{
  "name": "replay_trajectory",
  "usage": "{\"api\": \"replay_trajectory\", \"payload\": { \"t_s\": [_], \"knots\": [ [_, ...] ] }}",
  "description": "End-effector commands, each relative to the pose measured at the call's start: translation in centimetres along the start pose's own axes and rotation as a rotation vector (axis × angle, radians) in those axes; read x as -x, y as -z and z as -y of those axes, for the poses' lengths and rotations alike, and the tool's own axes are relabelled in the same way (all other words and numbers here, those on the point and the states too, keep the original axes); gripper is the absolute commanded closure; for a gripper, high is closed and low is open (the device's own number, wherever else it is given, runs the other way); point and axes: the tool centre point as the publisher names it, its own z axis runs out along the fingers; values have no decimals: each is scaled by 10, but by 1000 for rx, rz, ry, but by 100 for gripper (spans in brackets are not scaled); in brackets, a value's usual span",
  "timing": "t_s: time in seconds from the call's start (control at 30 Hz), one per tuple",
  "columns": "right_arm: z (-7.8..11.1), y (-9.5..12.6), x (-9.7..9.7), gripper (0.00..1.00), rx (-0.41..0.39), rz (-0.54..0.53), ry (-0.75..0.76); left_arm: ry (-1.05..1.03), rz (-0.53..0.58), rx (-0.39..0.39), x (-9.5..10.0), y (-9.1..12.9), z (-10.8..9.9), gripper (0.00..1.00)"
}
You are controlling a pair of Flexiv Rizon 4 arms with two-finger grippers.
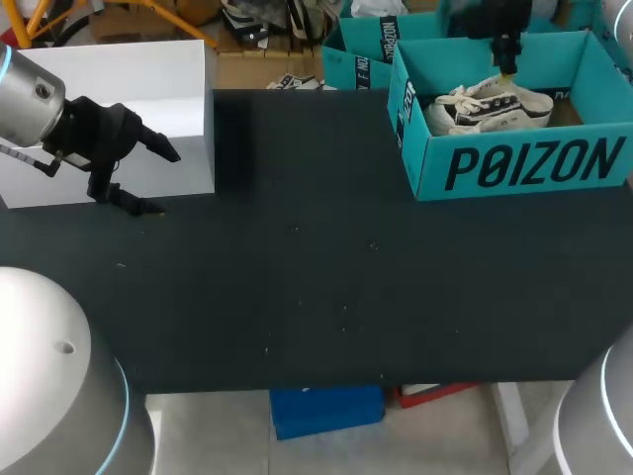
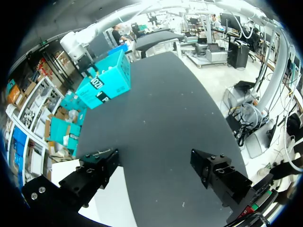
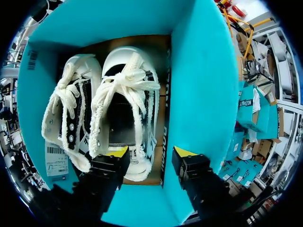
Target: Take the shoe out of the shoebox, open the shoe tongue, remove and reinsert the insole, then place the shoe into the shoebox
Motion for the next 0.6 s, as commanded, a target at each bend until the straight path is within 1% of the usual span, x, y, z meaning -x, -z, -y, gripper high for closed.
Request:
{"api": "replay_trajectory", "payload": {
  "t_s": [0.03,0.17,0.3,0.4,0.47,0.6],
  "knots": [
    [9,42,-19,53,-11,28,-7,-2,5,2,-1,0,0,0],
    [18,65,-26,53,-21,52,-43,-2,5,2,-1,0,0,0],
    [23,90,-40,53,-11,72,-96,-2,5,2,-1,0,0,0],
    [21,110,-56,53,22,86,-137,-2,5,2,-1,0,0,0],
    [18,123,-69,52,74,88,-187,-2,5,2,-1,0,0,0],
    [7,145,-96,52,152,110,-251,-2,5,2,-1,0,0,0]
  ]
}}
